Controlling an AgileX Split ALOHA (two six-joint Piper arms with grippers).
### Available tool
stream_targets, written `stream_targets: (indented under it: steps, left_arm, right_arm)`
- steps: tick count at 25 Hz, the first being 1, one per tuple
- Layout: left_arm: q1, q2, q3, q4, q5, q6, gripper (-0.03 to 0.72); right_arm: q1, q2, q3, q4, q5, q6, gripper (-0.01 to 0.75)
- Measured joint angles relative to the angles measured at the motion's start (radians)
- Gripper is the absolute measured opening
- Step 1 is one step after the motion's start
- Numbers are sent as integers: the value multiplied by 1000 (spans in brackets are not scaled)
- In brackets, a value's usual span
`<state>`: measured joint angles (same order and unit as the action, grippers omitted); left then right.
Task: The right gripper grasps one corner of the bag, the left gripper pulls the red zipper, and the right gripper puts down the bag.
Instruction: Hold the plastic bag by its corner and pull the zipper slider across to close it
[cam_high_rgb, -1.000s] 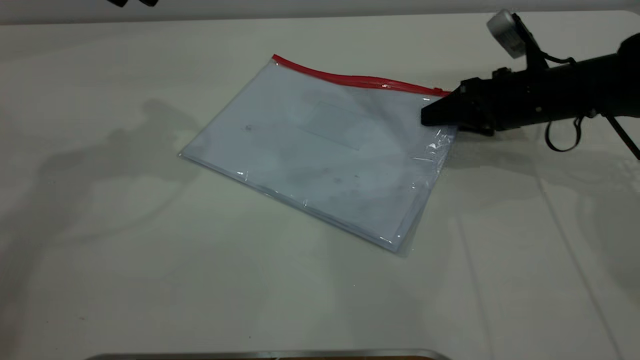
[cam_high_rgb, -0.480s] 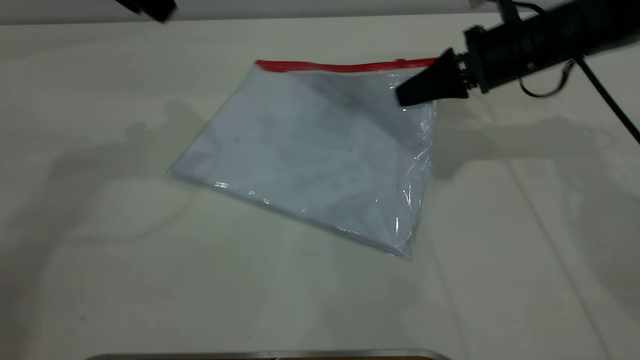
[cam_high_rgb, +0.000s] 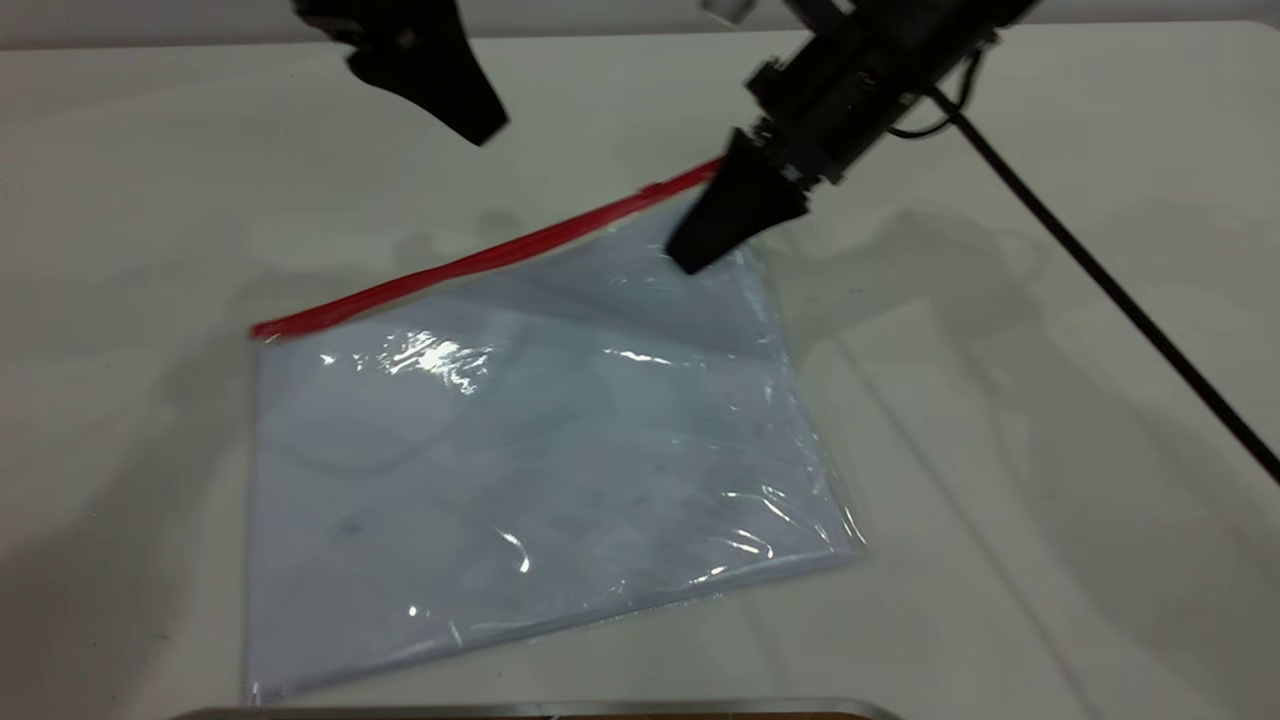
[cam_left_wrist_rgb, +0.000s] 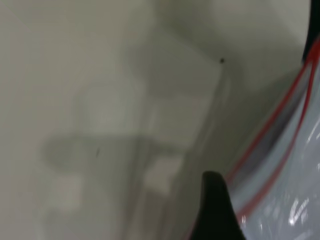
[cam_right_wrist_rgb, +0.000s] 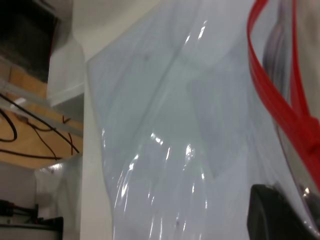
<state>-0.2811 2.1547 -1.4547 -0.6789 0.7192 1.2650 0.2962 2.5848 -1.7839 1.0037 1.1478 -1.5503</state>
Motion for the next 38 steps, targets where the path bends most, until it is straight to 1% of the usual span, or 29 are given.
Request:
stream_targets:
  steps: [4,10,18,20,22,24,30,32,34,38]
  left_arm:
    - [-24,28,-7,-68,-2,77,580]
    - [-29,50,-8,-204,-4,184,580]
    - [-29,79,-8,-280,-8,224,571]
    - [-29,81,-8,-281,-8,224,549]
    - [-29,81,-8,-283,-8,224,508]
    - [-29,81,-8,-285,-8,224,458]
    - [-29,81,-8,-285,-8,225,275]
    - [-29,81,-8,-285,-5,225,227]
    - [-29,81,-8,-285,-1,225,194]
    - [-30,81,-8,-285,0,225,166]
  right_arm:
    - [31,0,-43,26,7,-3,33]
    - [34,0,-56,116,13,-45,33]
    - [34,0,-56,135,13,-59,33]
    - [34,0,-56,135,13,-59,33]
    - [34,0,-56,135,13,-59,33]
    - [34,0,-56,135,13,-59,33]
    - [33,0,-56,136,13,-59,33]
    - [33,0,-56,137,12,-59,33]
    - [31,0,-56,137,12,-59,33]
    - [25,0,-56,137,13,-59,33]
